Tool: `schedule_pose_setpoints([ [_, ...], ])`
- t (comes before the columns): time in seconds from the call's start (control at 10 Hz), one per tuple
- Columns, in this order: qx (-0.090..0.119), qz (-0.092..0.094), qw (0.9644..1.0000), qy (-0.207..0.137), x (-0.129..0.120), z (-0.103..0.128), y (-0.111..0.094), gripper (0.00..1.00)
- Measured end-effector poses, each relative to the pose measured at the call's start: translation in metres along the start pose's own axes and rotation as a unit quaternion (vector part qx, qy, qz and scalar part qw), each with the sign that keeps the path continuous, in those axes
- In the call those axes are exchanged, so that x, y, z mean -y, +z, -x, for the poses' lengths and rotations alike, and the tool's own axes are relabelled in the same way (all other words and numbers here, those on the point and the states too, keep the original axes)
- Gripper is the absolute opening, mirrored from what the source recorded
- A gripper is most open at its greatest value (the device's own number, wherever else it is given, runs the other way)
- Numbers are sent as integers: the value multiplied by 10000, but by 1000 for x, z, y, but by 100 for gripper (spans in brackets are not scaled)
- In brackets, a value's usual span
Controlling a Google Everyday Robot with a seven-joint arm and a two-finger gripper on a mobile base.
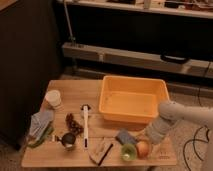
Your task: Place apple in table surface
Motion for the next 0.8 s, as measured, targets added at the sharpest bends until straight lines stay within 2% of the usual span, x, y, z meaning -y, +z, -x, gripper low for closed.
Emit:
schedule_pose_setpoints([
  [0.6,3,-183,9998,-39,7,-19,-2,64],
  [0.8,35,-214,9998,8,9,-17,-1,54],
])
